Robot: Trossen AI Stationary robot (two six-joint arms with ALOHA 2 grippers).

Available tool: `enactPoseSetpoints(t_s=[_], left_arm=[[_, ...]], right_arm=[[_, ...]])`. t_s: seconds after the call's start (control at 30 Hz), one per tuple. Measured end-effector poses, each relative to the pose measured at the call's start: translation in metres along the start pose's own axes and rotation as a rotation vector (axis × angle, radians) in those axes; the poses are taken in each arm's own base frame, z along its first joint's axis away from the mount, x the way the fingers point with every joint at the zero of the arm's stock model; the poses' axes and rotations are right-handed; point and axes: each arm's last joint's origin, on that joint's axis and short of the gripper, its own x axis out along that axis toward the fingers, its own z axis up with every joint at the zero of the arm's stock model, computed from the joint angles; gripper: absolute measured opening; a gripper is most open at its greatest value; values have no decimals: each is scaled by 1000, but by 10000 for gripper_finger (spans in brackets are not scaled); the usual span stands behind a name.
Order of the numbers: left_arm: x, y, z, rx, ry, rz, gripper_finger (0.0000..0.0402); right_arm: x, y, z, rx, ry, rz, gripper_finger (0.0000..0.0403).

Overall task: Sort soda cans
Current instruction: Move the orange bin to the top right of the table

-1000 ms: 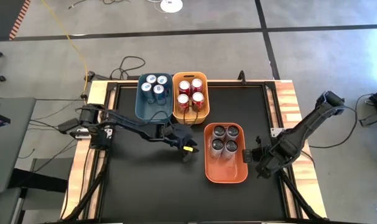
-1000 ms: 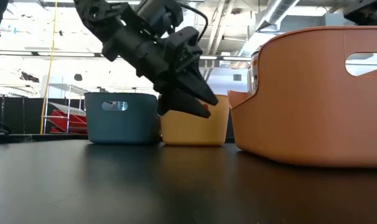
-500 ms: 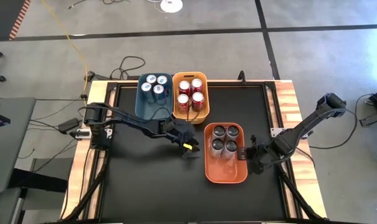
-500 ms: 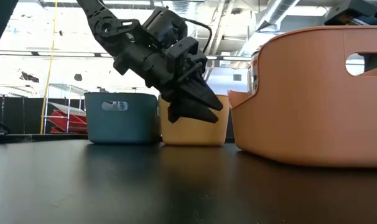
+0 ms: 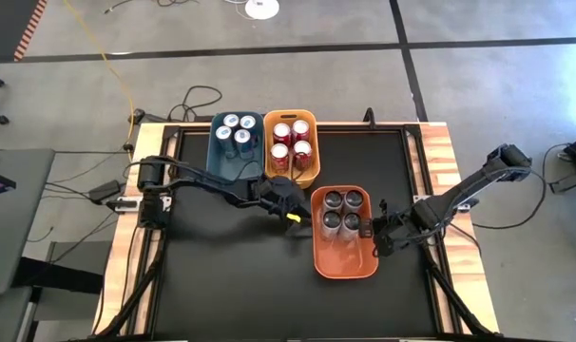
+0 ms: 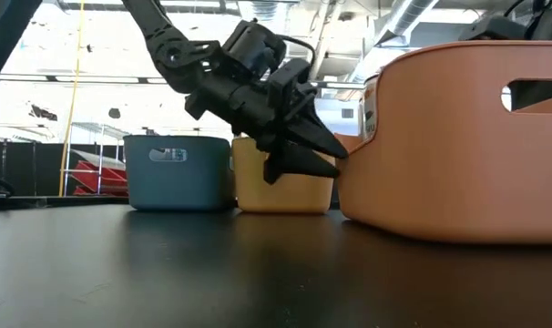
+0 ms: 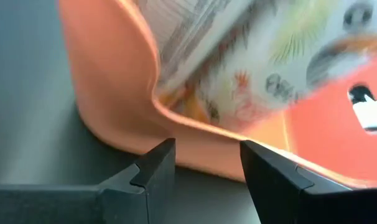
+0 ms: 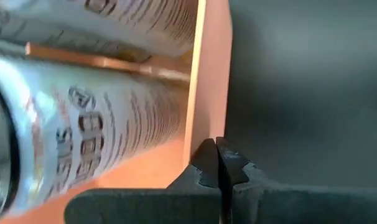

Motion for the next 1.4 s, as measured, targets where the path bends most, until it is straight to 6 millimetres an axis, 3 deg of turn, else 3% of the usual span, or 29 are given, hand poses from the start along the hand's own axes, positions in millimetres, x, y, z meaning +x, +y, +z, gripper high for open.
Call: enactPoseSetpoints(t_s=[0.27,0.57,0.8,1.1,1.27,1.4], left_arm=[[15,6,14,4,-18,21,177],[10,22,32,-8,-27,69,177],[8,27,32,1,1,88,177],[9,17,30,-31,28,34,177],[1,7,37,-81,34,-57,177],[-13,-6,51,-58,-4,-89,173]], right_arm=[[4,2,11,-29,-29,-36,0],[6,-4,23,-31,-86,-127,0],[9,-4,33,-53,-108,-167,0],[4,-5,36,-51,-89,-146,0],[-10,-13,31,-39,-25,-108,0],[-27,-28,27,67,-49,-183,0]])
